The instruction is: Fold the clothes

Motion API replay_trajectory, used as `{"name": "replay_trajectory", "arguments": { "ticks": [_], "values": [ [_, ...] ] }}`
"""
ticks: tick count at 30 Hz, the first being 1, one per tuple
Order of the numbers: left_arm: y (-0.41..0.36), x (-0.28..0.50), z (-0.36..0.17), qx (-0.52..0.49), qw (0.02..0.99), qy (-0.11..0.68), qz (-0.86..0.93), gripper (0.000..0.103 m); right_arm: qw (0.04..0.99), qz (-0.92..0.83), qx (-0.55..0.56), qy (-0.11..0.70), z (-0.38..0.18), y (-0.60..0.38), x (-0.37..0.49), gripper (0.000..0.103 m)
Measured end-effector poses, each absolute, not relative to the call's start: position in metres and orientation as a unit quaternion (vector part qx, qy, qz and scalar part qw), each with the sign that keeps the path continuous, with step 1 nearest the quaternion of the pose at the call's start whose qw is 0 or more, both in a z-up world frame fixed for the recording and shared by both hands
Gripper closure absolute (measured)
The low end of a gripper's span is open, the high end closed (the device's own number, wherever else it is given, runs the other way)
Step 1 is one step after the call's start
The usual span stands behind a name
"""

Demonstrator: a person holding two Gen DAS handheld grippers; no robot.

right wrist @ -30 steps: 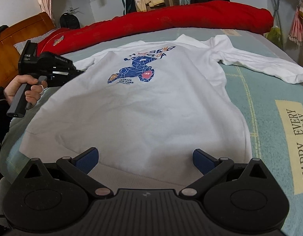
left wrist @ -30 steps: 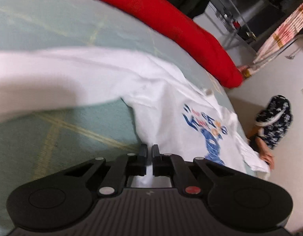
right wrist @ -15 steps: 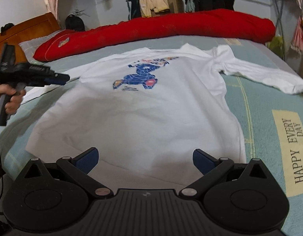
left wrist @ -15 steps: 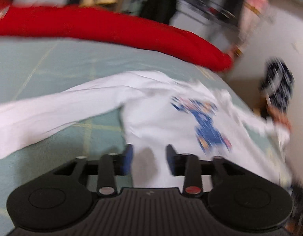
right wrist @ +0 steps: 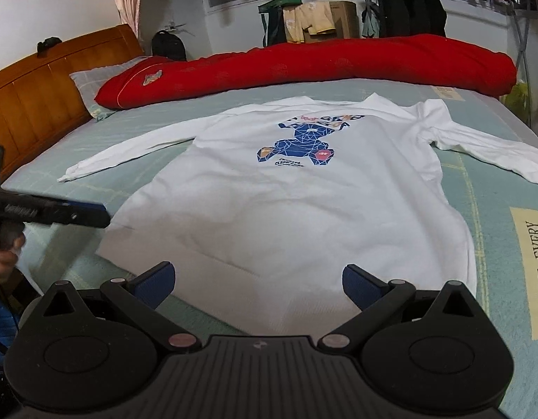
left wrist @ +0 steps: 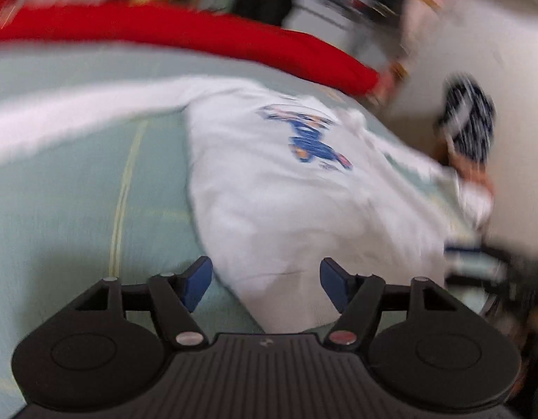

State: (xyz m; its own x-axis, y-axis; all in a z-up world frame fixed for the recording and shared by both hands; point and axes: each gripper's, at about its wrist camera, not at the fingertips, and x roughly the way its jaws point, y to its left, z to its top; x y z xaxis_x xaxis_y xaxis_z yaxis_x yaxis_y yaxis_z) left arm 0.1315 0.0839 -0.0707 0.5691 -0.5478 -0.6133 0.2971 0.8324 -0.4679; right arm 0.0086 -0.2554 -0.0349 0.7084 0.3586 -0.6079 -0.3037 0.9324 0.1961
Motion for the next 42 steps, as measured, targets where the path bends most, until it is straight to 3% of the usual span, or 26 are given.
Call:
{"name": "replay_trajectory", "arguments": {
  "ticks": [10, 17, 26, 38, 42],
  "values": [
    [0.106, 0.196, -0.112, -0.353, 0.796, 0.405, -0.277, 0.029, 0.927, 0.167, 0.05, 0.332, -0.031, -0.261, -0.005, 0.0],
    [0.105, 0.162, -0.115, -0.389, 0.739, 0.426, -0.347, 0.029, 0.927, 0.161, 0.049, 0.335, -0.033, -0.265, -0.007, 0.0],
    [0.111, 0.144, -0.116, -0.458, 0.718, 0.373, -0.367, 0.027, 0.923, 0.168, 0.039, 0.345, -0.039, -0.258, 0.002, 0.0],
    [0.11, 0.138, -0.104, -0.451, 0.727, 0.362, -0.371, 0.026, 0.9, 0.293, -0.161, 0.278, -0.042, -0.141, 0.023, 0.0],
    [0.111, 0.136, -0.101, -0.429, 0.739, 0.372, -0.364, 0.026, 0.903, 0.225, -0.29, 0.222, -0.068, -0.098, 0.022, 0.0]
  ]
}}
